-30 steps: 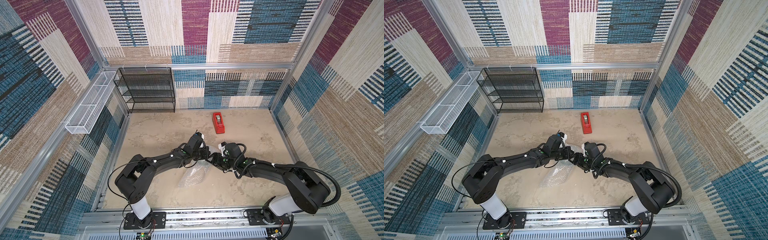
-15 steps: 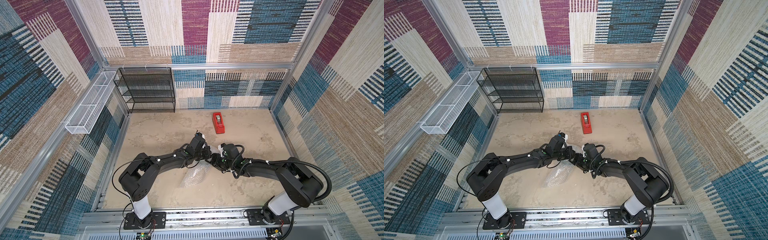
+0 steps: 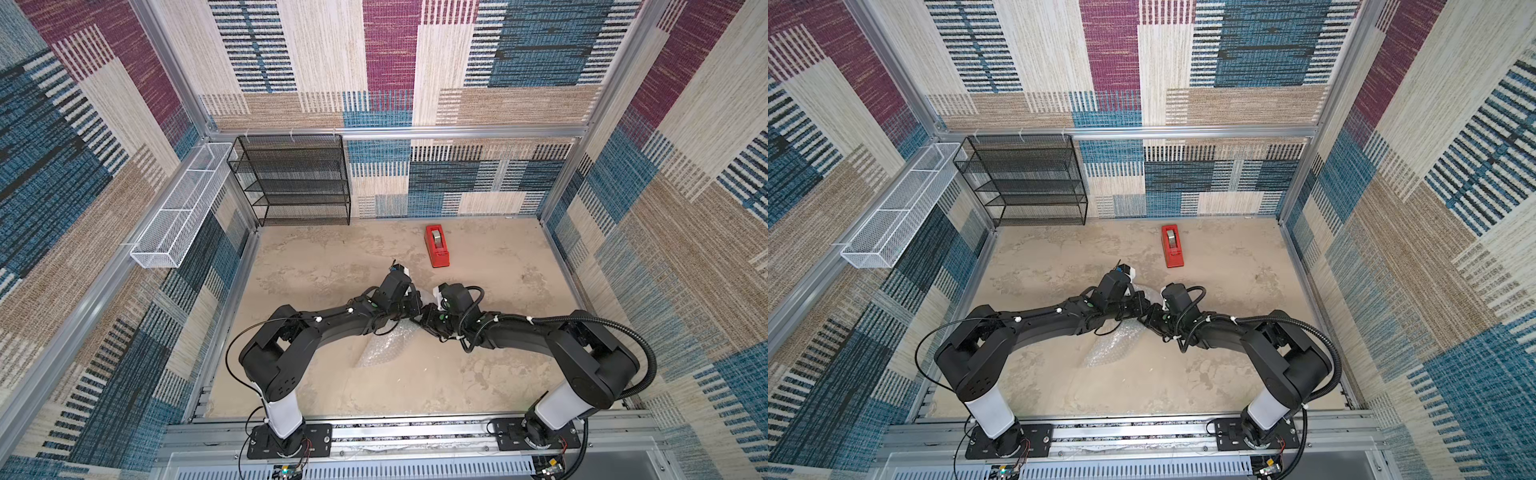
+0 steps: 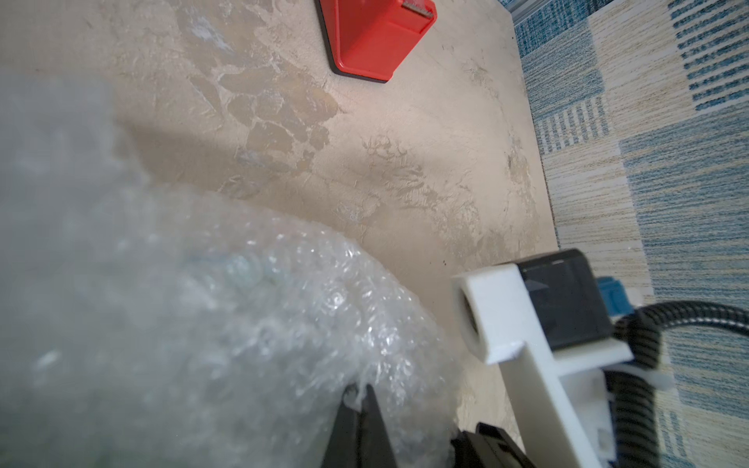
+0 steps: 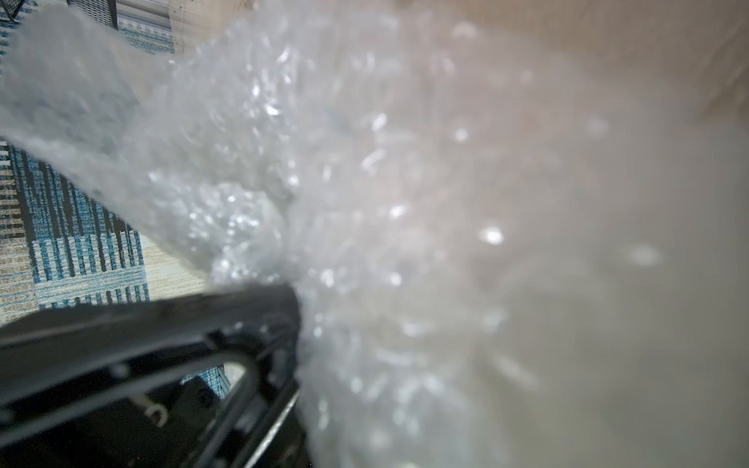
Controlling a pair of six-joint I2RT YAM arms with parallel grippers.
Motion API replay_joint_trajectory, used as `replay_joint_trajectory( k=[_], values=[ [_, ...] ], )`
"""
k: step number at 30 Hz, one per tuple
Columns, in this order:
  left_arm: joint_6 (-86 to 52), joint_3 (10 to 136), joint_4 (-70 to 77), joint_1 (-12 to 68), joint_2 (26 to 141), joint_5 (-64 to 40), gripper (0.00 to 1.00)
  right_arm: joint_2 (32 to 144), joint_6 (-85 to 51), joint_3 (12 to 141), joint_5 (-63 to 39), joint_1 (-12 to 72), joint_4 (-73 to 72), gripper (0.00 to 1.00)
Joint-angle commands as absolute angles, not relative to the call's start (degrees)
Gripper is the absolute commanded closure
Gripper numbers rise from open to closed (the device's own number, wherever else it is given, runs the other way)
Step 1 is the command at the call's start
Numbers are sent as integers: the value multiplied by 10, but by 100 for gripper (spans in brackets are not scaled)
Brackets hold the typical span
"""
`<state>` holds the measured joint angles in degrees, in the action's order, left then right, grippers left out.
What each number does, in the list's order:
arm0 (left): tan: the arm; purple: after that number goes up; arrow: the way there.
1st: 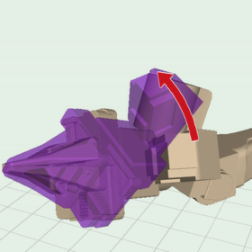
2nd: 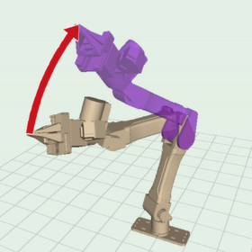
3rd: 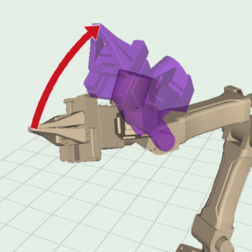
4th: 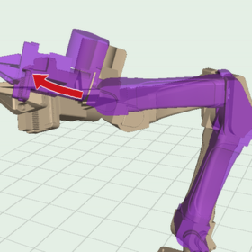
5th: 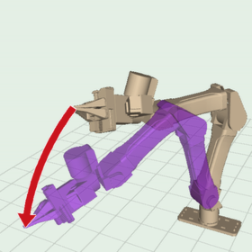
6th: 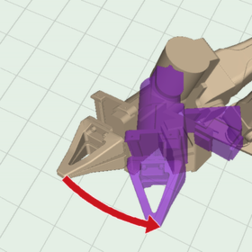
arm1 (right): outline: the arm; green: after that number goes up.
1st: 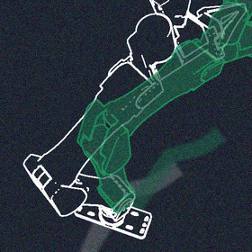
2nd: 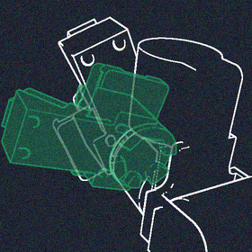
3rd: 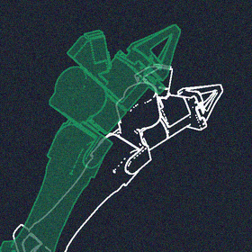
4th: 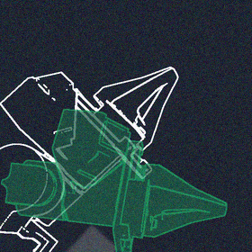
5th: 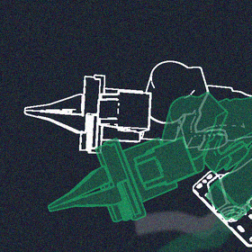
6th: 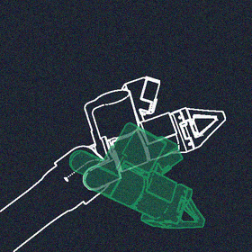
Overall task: Wrap bowls in bubble wrap
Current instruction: Wrap the bowl in bubble wrap.
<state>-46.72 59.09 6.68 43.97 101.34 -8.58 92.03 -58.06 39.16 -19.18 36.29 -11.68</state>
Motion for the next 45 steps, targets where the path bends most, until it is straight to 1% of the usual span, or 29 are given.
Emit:
replay_joint_trajectory(
  k=[1, 8, 9, 12, 13, 16, 17, 18, 28, 39, 42, 45],
  values=[
    [-473, 596, 44, 447, 1018, -163, 100, 924, -578, 405, -190, 366, -208, 68],
    [-466, 599, 33, 446, 1010, -154, 100, 939, -570, 422, -190, 366, -200, 78],
    [-464, 599, 29, 446, 1008, -149, 98, 941, -570, 423, -190, 366, -200, 78],
    [-452, 605, 12, 444, 999, -136, 87, 947, -571, 428, -191, 366, -197, 80],
    [-448, 607, 6, 444, 997, -133, 85, 947, -572, 430, -189, 366, -194, 81],
    [-441, 612, -6, 440, 988, -121, 84, 948, -568, 437, -189, 366, -190, 82],
    [-439, 613, -7, 438, 985, -121, 81, 948, -569, 440, -188, 366, -186, 82],
    [-439, 613, -10, 436, 981, -118, 80, 950, -569, 445, -185, 367, -178, 83],
    [-422, 611, -36, 424, 937, -91, 80, 971, -591, 489, -170, 367, -101, 87],
    [-407, 596, -62, 411, 878, -64, 78, 979, -604, 502, -148, 368, -49, 87],
    [-405, 592, -85, 408, 851, -43, 77, 983, -614, 506, -145, 367, -40, 89],
    [-423, 578, -150, 407, 807, 19, 75, 988, -627, 517, -142, 367, -25, 90]
  ],
)
